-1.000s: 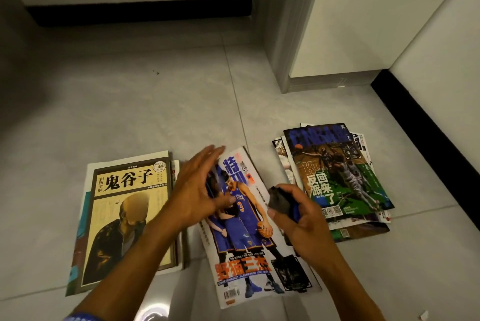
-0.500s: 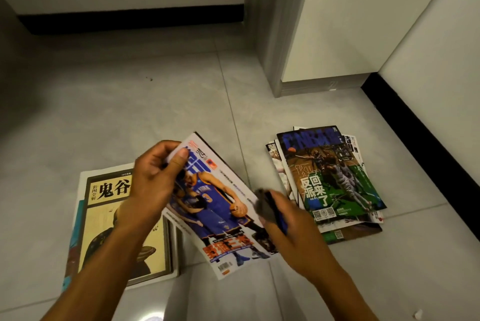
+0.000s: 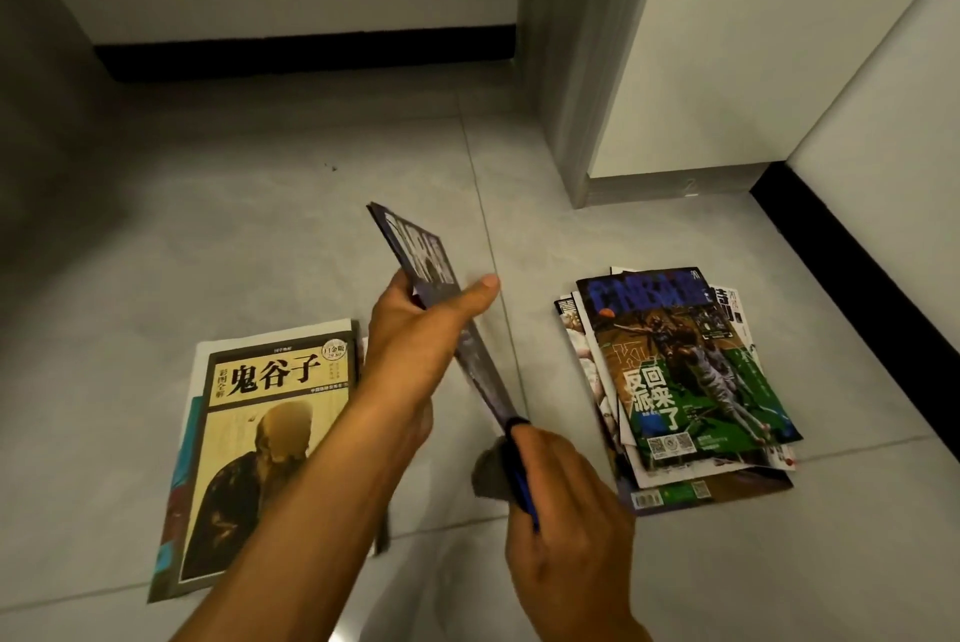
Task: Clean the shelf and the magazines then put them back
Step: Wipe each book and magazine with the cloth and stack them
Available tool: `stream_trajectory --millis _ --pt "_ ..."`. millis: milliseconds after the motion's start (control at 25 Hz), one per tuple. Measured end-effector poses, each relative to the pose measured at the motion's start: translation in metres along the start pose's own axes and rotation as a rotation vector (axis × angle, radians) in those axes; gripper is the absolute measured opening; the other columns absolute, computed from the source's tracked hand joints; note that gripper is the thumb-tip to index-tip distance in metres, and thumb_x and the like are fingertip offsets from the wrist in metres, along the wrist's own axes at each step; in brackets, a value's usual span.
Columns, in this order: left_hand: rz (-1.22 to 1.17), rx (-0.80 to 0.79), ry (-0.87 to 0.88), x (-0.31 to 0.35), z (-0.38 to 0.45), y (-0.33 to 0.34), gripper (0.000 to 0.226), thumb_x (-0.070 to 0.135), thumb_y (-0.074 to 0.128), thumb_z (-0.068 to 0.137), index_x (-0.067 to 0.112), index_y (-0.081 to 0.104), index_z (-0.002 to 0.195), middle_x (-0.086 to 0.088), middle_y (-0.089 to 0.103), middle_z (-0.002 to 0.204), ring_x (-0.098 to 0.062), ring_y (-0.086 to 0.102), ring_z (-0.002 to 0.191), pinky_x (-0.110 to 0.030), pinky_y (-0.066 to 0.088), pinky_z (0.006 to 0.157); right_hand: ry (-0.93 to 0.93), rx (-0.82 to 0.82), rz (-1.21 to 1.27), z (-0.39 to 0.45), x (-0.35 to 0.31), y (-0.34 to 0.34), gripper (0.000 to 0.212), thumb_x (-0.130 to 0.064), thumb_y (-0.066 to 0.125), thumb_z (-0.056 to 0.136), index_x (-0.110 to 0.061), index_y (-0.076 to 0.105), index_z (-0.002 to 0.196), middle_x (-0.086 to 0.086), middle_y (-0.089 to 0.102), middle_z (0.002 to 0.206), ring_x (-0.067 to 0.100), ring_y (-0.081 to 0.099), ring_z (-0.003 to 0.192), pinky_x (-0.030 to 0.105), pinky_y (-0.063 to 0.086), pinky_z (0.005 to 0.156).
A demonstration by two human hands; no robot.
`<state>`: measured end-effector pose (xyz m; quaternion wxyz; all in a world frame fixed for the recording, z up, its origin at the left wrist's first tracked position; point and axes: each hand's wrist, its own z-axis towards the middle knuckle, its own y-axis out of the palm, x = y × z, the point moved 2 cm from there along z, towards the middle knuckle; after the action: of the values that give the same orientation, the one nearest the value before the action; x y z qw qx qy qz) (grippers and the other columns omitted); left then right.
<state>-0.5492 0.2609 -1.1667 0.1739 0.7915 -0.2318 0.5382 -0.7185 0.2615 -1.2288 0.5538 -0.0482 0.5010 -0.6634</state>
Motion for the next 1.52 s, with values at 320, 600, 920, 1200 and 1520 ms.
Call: stream_trajectory --millis 320,600,920,1200,1520 --pt "0.185 0.059 0.393 0.011 -0.006 -0.027 0.009 0.024 0.066 0.089 0.029 0.065 0.081 0.015 0.072 0.076 -0.003 0.068 0.072 -0.019 0.053 0.06 0.132 -0.035 0.388 0.049 -0.017 -0.008 0.052 -0.028 0.047 0.091 -0.027 0.039 0.142 -0.004 0.051 0.14 0.009 0.049 0.126 0.024 0.045 0.103" --pt "0.316 -0.046 0.695 0.001 -0.014 -0.026 0.028 0.035 0.059 0.08 0.011 0.063 0.067 -0.008 0.064 0.064 -0.025 0.059 0.055 -0.039 0.048 0.049 -0.21 -0.005 0.125 0.148 -0.054 -0.028 0.054 -0.023 0.036 0.081 -0.014 0.06 0.129 0.003 0.062 0.13 0.024 0.051 0.126 0.049 0.027 0.11" --pt "0.197 -0.059 0.473 0.002 -0.019 -0.041 0.009 0.025 0.067 0.079 0.019 0.071 0.084 0.008 0.074 0.08 -0.008 0.071 0.075 -0.015 0.053 0.061 0.27 0.074 0.073 0.139 0.088 -0.034 0.04 -0.01 0.047 0.092 -0.013 0.056 0.131 0.009 0.064 0.124 0.022 0.057 0.115 0.044 0.043 0.102" --pt "-0.09 -0.102 0.227 -0.01 -0.024 -0.026 0.022 0.024 0.068 0.071 0.022 0.065 0.093 0.004 0.075 0.088 -0.013 0.072 0.084 -0.019 0.055 0.065 0.732 -0.126 1.031 0.117 0.089 -0.019 0.042 0.002 0.053 0.087 -0.025 0.06 0.118 0.001 0.069 0.11 0.022 0.064 0.102 0.035 0.057 0.075" --pt "0.616 -0.752 0.066 0.04 -0.011 -0.067 0.04 0.026 0.073 0.078 0.029 0.063 0.118 0.009 0.072 0.109 -0.011 0.067 0.104 -0.03 0.056 0.087 0.208 -0.371 0.59 0.128 0.063 -0.046 0.033 -0.007 0.057 0.094 -0.035 0.057 0.112 -0.016 0.066 0.102 0.002 0.061 0.1 0.023 0.056 0.081"
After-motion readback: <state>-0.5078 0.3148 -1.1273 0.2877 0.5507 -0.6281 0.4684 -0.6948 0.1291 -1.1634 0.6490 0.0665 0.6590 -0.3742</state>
